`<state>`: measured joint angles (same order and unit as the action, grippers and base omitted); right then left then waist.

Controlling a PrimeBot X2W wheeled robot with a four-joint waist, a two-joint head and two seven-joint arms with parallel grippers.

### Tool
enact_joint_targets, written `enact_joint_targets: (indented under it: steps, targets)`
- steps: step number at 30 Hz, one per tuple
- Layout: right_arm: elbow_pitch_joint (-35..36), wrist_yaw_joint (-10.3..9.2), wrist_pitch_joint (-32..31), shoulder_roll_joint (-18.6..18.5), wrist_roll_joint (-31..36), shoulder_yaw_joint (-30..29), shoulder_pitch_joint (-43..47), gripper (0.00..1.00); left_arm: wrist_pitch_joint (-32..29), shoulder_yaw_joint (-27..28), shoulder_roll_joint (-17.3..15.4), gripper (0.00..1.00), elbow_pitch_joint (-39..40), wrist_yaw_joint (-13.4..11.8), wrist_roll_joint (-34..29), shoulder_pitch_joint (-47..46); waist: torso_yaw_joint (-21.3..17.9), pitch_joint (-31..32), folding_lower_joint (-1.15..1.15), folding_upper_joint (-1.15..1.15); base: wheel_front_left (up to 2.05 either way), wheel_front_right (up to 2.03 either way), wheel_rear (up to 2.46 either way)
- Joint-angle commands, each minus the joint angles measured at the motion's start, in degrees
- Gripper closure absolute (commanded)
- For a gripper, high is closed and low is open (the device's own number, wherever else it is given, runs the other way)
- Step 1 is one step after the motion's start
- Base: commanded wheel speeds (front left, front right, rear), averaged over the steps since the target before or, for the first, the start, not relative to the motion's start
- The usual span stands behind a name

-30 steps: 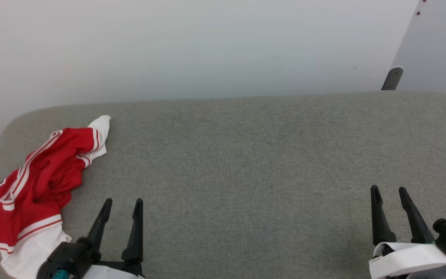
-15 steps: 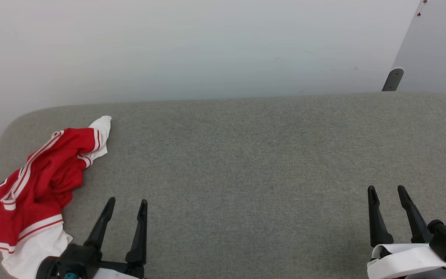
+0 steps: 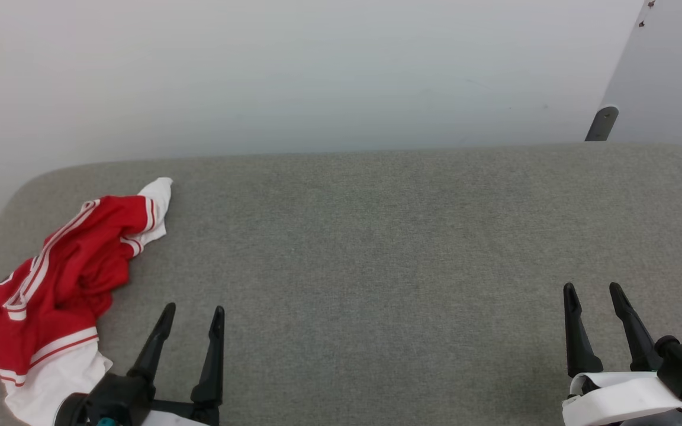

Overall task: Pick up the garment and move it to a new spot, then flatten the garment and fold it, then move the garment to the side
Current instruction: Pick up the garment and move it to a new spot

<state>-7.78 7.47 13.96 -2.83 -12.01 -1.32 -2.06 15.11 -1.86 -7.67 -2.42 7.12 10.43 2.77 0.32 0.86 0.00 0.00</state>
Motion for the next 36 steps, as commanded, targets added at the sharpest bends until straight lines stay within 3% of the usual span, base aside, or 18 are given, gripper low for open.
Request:
enact_joint_targets:
  steps: [1, 9, 25, 30, 36]
  targets:
    - [0.02, 0.04, 0.18, -0.11, 0.38, -0.08, 0.35, 0.00, 0.03, 0.08, -0.06, 0.00, -0.12, 0.21, 0.08, 0.42, 0.10, 0.06, 0.00, 0.00, 0.00, 0.00, 0.00]
    - [-0.03, 0.04, -0.21, -0.08, 0.59, 0.00, 1.15, 0.00, 0.03, 1.43, -0.84, 0.00, -2.84, 0.17, 1.09, -0.99, 4.57, 1.56, 0.00, 0.00, 0.00, 0.00, 0.00]
    - [-1.89, 0.04, -0.84, -0.06, -1.71, 5.71, 0.48, 0.00, -1.54, 4.34, -4.03, 0.00, -5.47, -2.06, 2.03, -3.00, 24.32, 6.10, 0.00, 0.00, 0.00, 0.00, 0.00]
    - [-2.88, 0.03, -1.06, -0.10, -2.03, 7.92, -1.81, 0.00, -1.58, 6.04, -3.89, 0.00, -3.17, -3.64, 3.15, -1.65, 25.74, 4.78, 0.00, 0.00, 0.00, 0.00, 0.00]
    - [-4.20, 0.03, -0.72, -0.08, -2.13, 8.85, -2.96, 0.00, -2.91, 6.40, -3.69, 0.00, -1.78, -3.63, 4.80, -1.68, 26.10, 4.30, 0.00, 0.00, 0.00, 0.00, 0.00]
